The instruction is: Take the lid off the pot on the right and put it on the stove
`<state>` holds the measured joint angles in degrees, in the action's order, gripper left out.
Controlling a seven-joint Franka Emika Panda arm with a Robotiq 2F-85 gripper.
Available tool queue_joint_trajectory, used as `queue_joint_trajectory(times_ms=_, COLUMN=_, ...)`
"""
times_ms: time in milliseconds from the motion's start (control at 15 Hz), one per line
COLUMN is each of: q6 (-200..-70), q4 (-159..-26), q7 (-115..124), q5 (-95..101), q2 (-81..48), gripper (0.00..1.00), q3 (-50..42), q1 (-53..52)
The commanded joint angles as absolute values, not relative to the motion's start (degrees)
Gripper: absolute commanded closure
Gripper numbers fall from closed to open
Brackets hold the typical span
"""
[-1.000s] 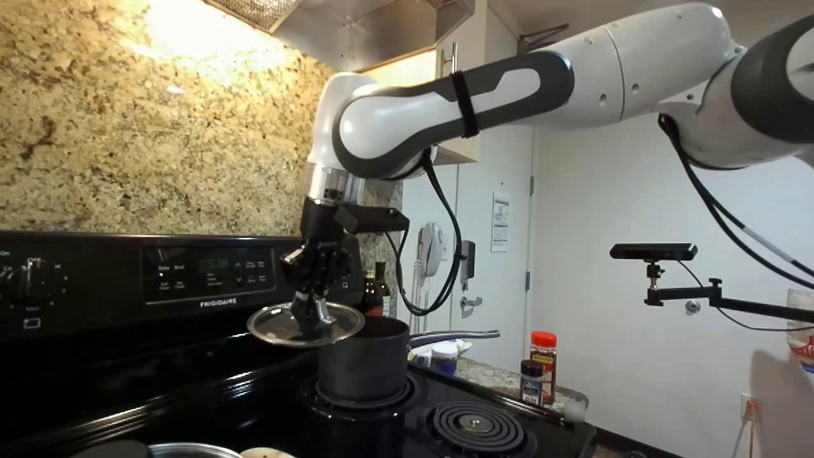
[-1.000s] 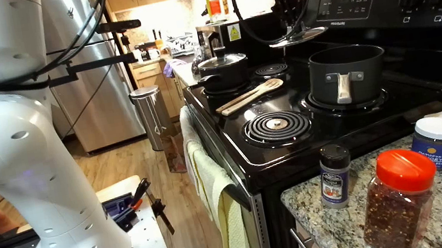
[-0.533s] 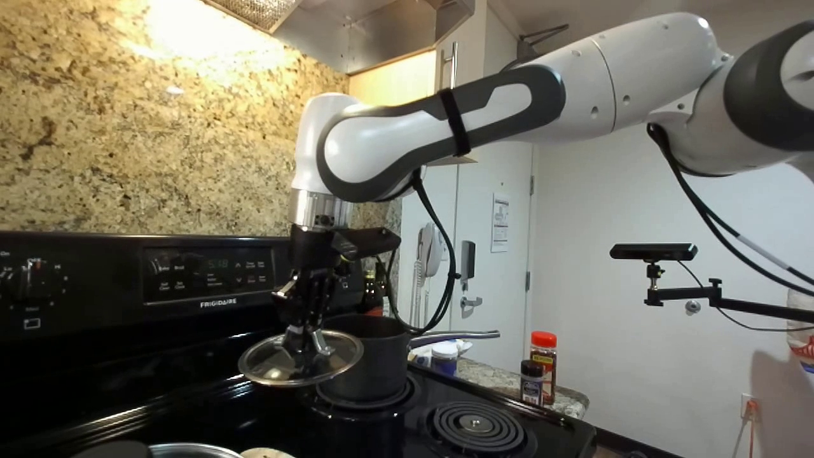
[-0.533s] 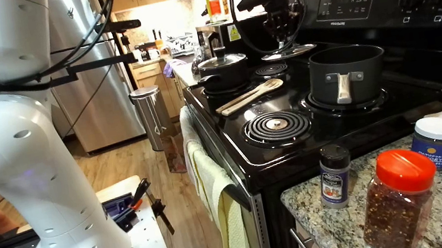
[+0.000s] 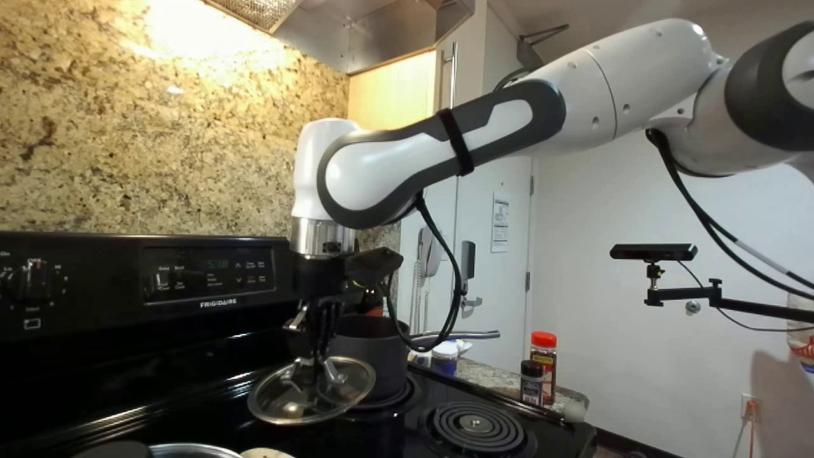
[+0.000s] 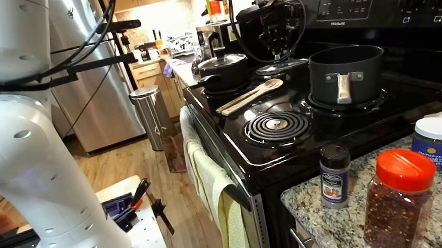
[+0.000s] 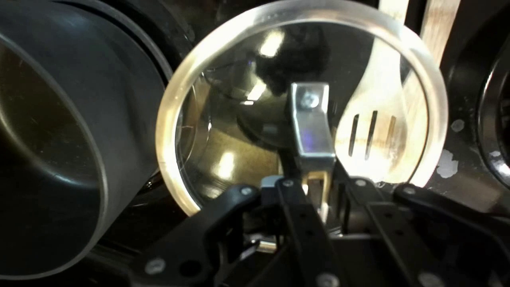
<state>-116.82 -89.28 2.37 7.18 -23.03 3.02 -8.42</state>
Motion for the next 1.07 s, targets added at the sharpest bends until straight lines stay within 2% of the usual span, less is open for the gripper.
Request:
queue_joint_trajectory(times_ms=0, q6=-117.0, q4=-90.5, q7=-2.0, q5=5.7, q2=-22.8, gripper=0.95, q3=4.6, q1=-7.6)
queue_joint_trajectory(times_ms=1000, q6=-122.8, q4=-90.5, q7=-9.8, q5=-0.5, q2=-26.9, gripper=0.95, q3=6.6, q1=-5.7)
